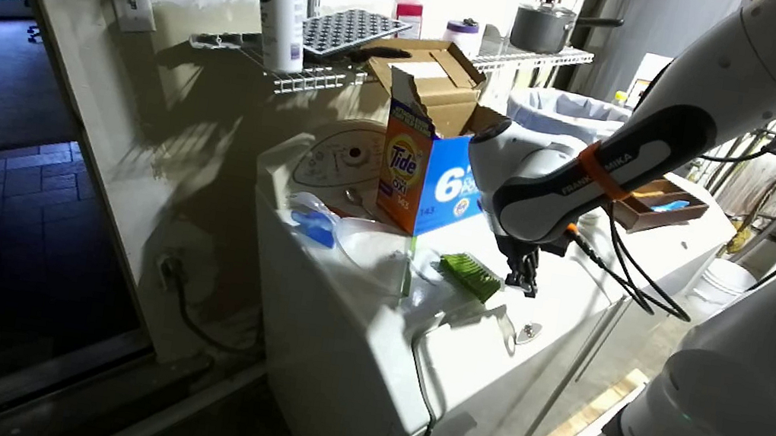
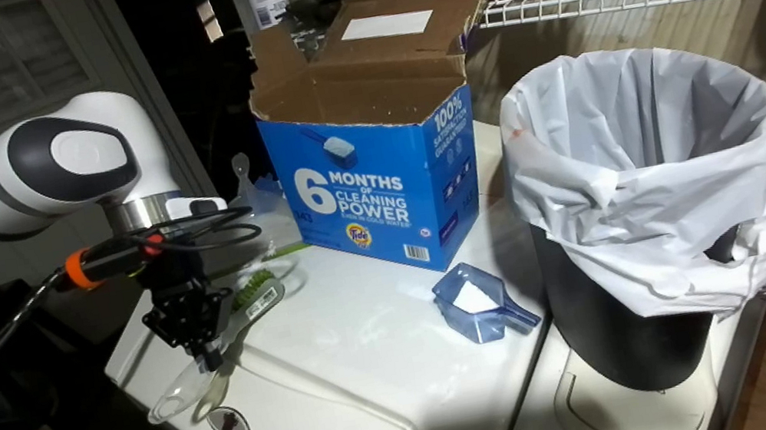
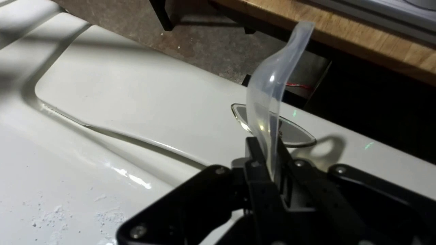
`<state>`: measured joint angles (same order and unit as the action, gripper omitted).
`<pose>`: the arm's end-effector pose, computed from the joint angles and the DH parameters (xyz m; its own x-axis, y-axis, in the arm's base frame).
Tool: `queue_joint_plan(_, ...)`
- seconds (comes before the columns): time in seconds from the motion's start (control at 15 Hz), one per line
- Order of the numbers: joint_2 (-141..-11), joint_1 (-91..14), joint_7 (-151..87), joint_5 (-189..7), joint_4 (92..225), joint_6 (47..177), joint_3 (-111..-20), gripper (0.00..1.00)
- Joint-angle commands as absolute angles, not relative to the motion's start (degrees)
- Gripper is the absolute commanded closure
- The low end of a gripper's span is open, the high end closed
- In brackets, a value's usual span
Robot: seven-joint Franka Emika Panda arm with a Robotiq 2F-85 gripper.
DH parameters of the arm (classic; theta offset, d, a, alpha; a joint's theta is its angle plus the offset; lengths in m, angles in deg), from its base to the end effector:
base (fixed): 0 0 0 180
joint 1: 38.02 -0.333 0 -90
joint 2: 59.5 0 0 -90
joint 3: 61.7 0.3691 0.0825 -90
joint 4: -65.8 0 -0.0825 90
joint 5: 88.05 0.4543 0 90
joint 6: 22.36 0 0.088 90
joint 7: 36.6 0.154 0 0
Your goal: Sweep the table using the brush and dustpan
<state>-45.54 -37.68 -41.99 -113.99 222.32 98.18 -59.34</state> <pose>0.3647 -0.0271 0.2305 0.8390 0.3302 -0.4324 0.4585 -0.8570 0.2352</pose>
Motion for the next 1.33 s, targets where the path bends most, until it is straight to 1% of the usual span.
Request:
queue_joint_plan(0.0, -49.5, -39.7, -38.6, -112.6, 219.7, 95.9, -57.3, 0.97)
queue_joint_plan(1.27, -59.0, -44.2, -37.7, -104.8, 207.7, 86.0, -54.8, 0.97)
